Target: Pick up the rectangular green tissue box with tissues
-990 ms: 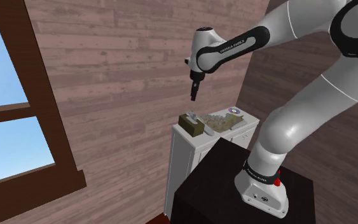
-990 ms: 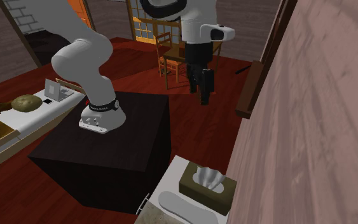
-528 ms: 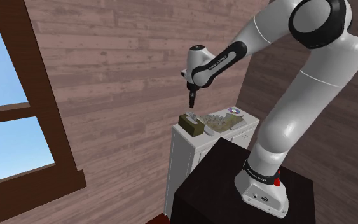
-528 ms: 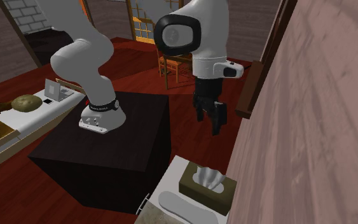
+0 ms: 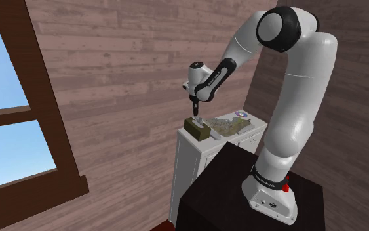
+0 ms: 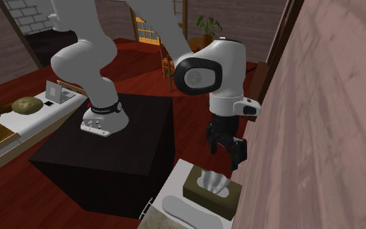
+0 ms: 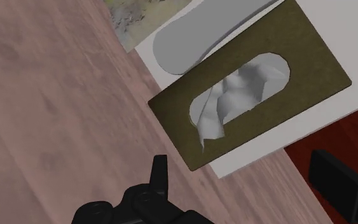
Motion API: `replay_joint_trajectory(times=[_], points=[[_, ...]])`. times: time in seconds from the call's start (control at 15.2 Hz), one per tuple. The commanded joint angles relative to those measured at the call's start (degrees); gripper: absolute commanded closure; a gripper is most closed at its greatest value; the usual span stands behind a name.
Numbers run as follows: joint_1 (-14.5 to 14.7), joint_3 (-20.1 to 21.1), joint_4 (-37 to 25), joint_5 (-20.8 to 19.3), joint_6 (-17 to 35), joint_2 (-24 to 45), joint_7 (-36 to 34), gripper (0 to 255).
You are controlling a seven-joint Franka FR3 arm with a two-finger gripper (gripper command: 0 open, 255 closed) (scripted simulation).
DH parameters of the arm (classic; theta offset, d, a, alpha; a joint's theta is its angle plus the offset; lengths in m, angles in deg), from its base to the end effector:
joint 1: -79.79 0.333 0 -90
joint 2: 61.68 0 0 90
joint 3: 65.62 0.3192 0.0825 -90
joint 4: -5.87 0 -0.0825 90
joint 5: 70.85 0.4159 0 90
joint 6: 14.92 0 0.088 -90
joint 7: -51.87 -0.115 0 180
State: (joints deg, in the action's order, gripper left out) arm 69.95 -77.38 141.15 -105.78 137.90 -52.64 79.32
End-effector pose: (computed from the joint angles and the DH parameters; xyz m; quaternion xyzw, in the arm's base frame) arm 0.5086 -0.1871 0.2435 0.9338 0.3062 -0.0092 0.1849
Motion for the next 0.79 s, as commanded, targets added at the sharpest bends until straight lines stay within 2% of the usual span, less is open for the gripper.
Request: replay_joint_trajectory(times=[0.0,0.13,0.73], points=[[-0.59,-0.98,-2.81,-2.50,2.59,4.77,0.17,0],[-0.81,-1.56,-4.93,-3.97,3.98,7.92,0.14,0],[0.17,-3.26,-5.98,-7.22,8.40,13.58,-4.21,0]])
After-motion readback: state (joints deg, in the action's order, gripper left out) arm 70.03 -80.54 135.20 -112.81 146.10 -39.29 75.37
